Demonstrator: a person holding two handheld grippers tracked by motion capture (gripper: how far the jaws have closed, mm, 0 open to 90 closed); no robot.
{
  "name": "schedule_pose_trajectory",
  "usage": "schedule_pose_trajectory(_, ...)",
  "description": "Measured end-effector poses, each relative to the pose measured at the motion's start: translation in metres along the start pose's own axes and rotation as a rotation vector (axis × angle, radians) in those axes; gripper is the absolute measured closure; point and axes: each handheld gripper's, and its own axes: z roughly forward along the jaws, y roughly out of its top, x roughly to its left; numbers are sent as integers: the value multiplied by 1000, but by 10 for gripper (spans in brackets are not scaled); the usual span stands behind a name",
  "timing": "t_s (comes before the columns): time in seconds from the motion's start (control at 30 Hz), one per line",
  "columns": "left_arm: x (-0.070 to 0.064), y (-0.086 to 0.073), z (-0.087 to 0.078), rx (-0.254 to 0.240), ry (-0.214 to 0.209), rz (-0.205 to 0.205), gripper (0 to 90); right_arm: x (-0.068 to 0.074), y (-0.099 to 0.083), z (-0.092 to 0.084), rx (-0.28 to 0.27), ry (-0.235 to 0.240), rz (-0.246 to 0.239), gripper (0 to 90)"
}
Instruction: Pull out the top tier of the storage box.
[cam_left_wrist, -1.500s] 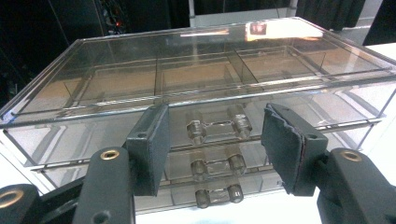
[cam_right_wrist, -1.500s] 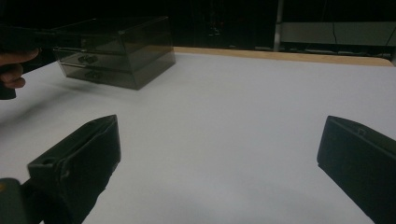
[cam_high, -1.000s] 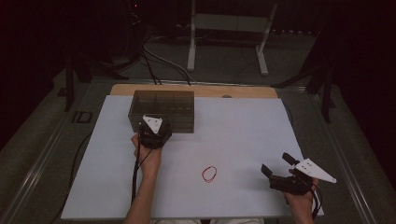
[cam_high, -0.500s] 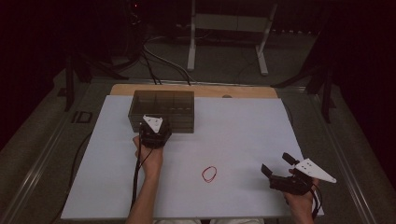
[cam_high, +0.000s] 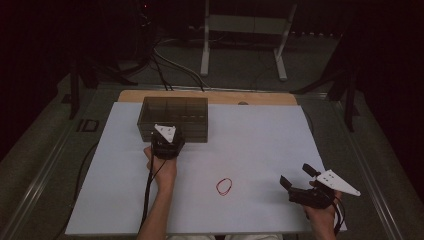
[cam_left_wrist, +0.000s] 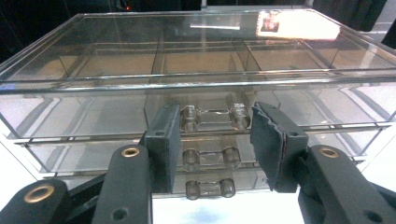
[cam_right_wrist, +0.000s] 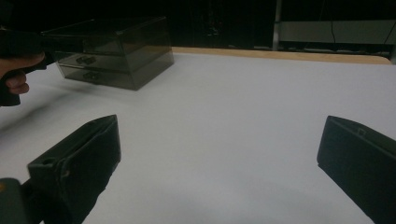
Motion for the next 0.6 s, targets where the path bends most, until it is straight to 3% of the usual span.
schedule_pose_trajectory(0.4,0,0,-1,4,3,-4,577,0,0,0,-1,-1,1,0)
schedule_pose_trajectory(0.6,1,-3,-9,9,-3,-11,578,-1,0,-1,-3,-2,1,0)
